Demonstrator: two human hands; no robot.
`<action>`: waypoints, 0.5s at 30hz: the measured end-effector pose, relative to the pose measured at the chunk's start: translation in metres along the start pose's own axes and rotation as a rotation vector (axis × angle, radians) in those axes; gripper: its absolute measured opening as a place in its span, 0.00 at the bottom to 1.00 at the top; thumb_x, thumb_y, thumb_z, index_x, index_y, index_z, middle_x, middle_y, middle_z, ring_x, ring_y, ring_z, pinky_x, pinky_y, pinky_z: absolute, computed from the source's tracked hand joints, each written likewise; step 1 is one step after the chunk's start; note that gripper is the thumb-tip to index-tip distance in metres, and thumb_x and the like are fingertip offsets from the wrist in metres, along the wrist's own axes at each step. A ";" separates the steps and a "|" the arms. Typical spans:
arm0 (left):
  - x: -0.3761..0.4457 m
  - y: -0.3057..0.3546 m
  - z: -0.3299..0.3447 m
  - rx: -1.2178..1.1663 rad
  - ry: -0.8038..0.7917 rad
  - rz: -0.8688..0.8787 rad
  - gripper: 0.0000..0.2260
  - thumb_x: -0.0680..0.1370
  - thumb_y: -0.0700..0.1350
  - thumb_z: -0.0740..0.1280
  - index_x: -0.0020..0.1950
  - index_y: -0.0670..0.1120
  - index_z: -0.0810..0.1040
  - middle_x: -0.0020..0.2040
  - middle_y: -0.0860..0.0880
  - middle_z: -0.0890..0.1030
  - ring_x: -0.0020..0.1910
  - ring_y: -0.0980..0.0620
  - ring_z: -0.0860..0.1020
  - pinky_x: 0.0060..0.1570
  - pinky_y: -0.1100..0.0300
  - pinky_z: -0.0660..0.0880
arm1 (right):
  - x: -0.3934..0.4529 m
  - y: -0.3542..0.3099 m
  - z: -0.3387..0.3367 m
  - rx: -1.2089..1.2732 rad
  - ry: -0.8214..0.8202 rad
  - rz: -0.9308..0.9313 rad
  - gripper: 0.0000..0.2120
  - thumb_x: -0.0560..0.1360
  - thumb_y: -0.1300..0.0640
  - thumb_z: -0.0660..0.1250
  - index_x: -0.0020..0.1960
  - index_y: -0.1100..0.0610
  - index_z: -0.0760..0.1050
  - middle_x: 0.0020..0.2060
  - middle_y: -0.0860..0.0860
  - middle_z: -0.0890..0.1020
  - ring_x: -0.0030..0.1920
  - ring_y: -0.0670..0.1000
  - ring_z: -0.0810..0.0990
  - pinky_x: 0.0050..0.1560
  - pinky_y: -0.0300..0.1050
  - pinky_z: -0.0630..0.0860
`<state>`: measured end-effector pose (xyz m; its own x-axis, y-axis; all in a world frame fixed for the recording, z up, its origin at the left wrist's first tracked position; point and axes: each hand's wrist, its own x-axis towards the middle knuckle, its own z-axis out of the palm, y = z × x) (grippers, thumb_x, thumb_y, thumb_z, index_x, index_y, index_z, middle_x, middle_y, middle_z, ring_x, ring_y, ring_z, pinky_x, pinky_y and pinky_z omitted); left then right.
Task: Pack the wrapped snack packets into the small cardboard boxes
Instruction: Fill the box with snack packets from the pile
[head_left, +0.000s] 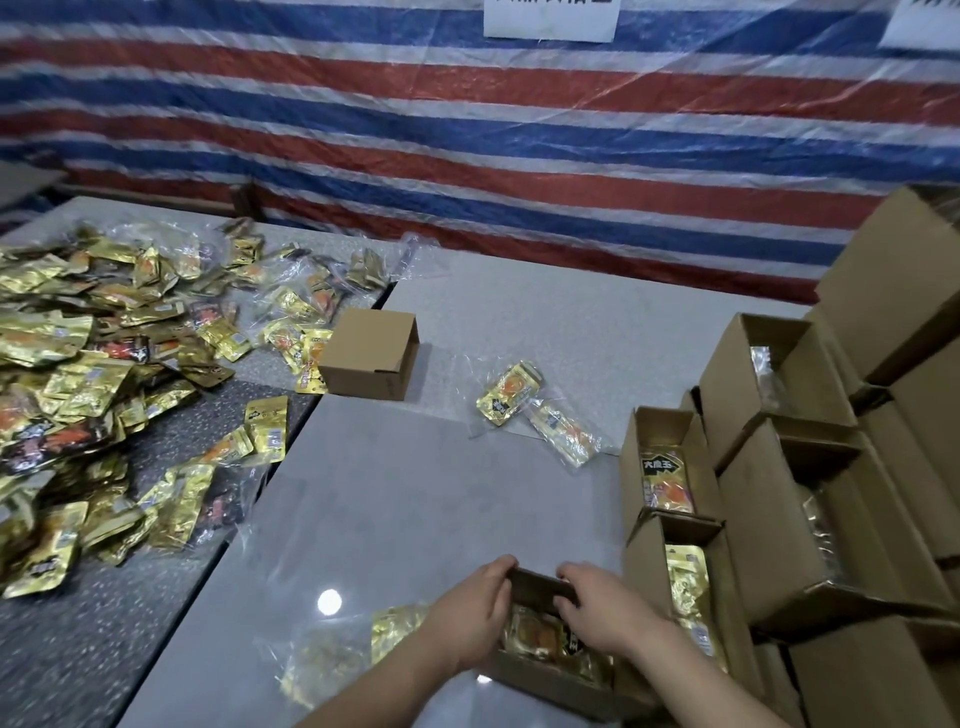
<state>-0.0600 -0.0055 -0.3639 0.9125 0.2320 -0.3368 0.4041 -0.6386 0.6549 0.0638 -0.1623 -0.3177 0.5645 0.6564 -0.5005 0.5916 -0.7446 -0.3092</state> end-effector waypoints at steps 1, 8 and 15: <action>-0.001 0.000 -0.001 0.004 -0.016 0.000 0.21 0.84 0.54 0.51 0.78 0.54 0.59 0.75 0.51 0.68 0.71 0.53 0.69 0.68 0.63 0.64 | -0.001 0.001 0.007 -0.028 0.021 -0.007 0.12 0.80 0.51 0.58 0.60 0.50 0.74 0.57 0.50 0.79 0.58 0.54 0.79 0.57 0.47 0.75; -0.014 -0.055 -0.058 0.108 0.010 -0.208 0.33 0.81 0.60 0.60 0.81 0.49 0.52 0.79 0.48 0.59 0.77 0.50 0.61 0.74 0.60 0.57 | 0.001 0.010 0.015 -0.038 0.080 0.008 0.09 0.81 0.55 0.54 0.54 0.49 0.72 0.51 0.49 0.81 0.50 0.52 0.81 0.51 0.49 0.77; -0.068 -0.119 -0.029 0.554 -0.220 -0.397 0.55 0.64 0.72 0.69 0.81 0.53 0.43 0.79 0.44 0.55 0.76 0.41 0.59 0.71 0.44 0.60 | 0.002 0.012 0.021 -0.039 0.084 -0.005 0.08 0.81 0.58 0.55 0.54 0.48 0.71 0.52 0.49 0.80 0.51 0.52 0.80 0.50 0.47 0.77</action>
<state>-0.1686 0.0761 -0.3991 0.6458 0.4085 -0.6450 0.5586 -0.8287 0.0344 0.0596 -0.1722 -0.3392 0.6068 0.6693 -0.4288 0.6155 -0.7370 -0.2793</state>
